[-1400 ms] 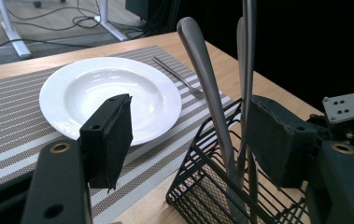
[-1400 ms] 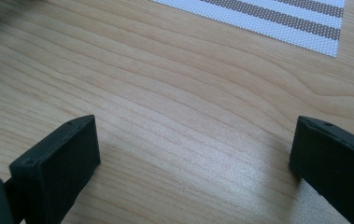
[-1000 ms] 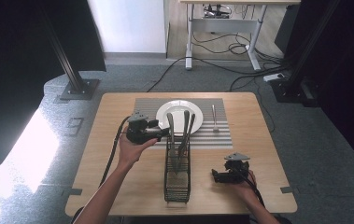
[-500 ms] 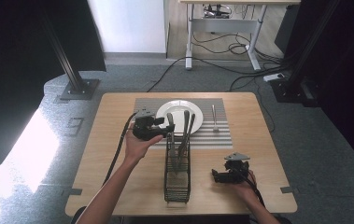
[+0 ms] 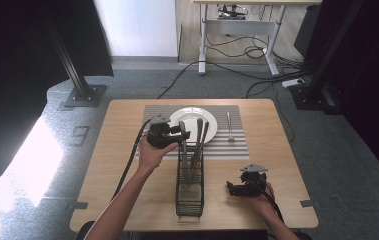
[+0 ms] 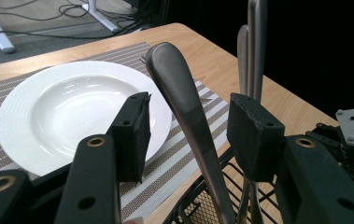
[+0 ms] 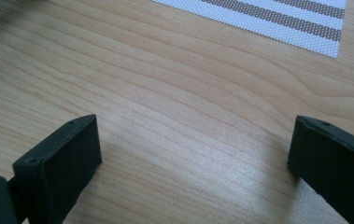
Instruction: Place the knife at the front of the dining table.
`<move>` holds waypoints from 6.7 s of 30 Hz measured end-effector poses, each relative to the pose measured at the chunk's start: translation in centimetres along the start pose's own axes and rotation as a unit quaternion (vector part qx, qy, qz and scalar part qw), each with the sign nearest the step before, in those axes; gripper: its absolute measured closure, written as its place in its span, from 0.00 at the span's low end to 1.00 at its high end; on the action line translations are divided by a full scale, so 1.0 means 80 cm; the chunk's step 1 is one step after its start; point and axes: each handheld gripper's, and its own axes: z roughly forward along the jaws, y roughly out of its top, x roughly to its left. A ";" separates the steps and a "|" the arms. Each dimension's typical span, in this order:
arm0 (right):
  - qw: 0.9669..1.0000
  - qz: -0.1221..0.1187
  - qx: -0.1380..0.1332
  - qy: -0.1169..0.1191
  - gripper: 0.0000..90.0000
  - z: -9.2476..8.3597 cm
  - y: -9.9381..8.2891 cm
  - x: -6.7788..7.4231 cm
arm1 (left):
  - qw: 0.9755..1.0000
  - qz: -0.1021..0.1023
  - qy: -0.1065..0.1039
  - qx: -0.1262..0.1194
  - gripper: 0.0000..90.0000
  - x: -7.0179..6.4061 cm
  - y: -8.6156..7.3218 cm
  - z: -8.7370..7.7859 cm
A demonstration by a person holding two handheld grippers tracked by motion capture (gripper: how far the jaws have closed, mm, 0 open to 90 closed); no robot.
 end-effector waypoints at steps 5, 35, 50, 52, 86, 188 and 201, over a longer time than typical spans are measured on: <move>1.000 0.000 0.000 0.000 0.03 0.000 0.000 0.000 | 1.000 0.001 -0.002 0.005 0.61 -0.001 0.001 0.006; 1.000 -0.003 -0.001 0.002 0.04 -0.001 -0.001 0.000 | 0.999 -0.019 -0.048 0.006 0.83 -0.001 -0.007 0.006; 1.000 -0.003 -0.002 0.003 0.05 -0.001 -0.001 0.000 | 0.995 -0.059 -0.086 -0.009 0.85 0.014 -0.011 0.008; 1.000 -0.003 -0.002 0.003 0.05 -0.001 -0.001 0.000 | 0.994 -0.068 -0.090 -0.014 0.86 0.018 -0.013 0.007; 1.000 -0.003 -0.003 0.003 0.05 -0.001 -0.001 0.000 | 0.992 -0.018 -0.078 -0.102 0.93 0.001 0.043 -0.061; 1.000 -0.003 -0.006 0.004 0.05 0.000 -0.001 0.000 | 0.992 -0.045 0.119 -0.027 0.93 0.103 -0.008 -0.090; 1.000 -0.003 -0.008 0.004 0.05 0.000 -0.002 0.000 | 0.991 -0.045 0.127 -0.020 0.93 0.108 0.001 -0.069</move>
